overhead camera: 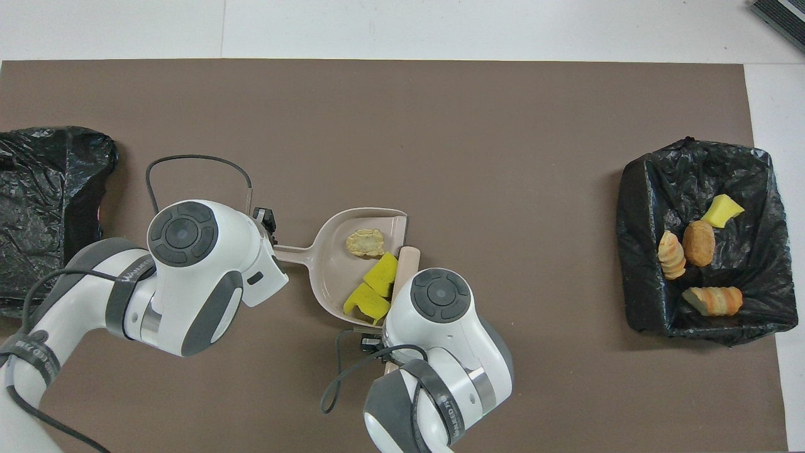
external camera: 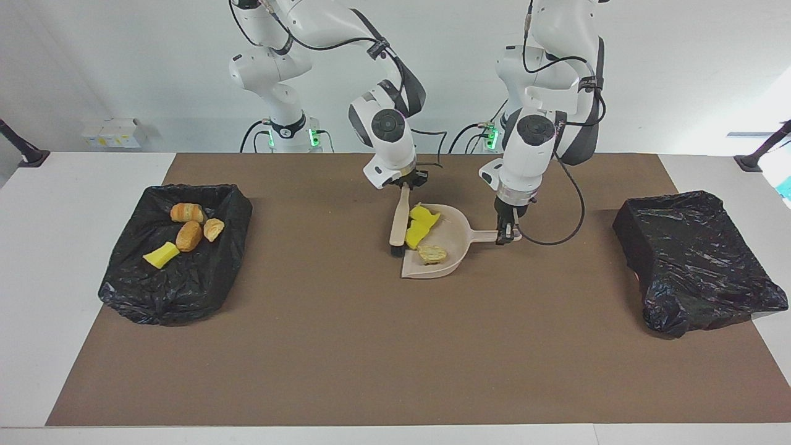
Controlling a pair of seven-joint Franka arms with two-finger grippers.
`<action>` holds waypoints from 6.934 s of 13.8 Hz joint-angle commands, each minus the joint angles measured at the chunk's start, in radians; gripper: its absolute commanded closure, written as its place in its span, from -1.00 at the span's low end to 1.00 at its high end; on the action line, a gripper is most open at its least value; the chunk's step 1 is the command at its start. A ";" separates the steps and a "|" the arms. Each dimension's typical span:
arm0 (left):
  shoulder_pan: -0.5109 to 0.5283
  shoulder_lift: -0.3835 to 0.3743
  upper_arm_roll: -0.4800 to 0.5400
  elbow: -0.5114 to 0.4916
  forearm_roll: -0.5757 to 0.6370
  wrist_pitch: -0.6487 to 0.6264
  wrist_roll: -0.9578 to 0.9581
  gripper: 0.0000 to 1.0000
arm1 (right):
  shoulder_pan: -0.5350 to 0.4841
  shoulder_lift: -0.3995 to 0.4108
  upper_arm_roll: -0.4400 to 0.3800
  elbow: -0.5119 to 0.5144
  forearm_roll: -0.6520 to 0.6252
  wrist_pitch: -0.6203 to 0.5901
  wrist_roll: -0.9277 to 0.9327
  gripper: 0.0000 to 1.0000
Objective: Sweep and dump trash in bin
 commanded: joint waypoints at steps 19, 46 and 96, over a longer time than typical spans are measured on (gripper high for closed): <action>0.250 -0.006 0.007 0.241 -0.154 -0.218 0.158 1.00 | 0.166 -0.060 -0.001 -0.003 -0.126 -0.157 0.089 1.00; 0.855 0.149 0.008 0.694 0.346 -0.254 0.542 1.00 | -0.246 -0.097 -0.017 0.561 -0.375 -0.698 -0.604 -1.00; 0.124 -0.097 -0.004 0.318 0.111 -0.493 -0.700 1.00 | -0.496 -0.235 -0.244 0.528 -0.384 -0.632 -0.624 -1.00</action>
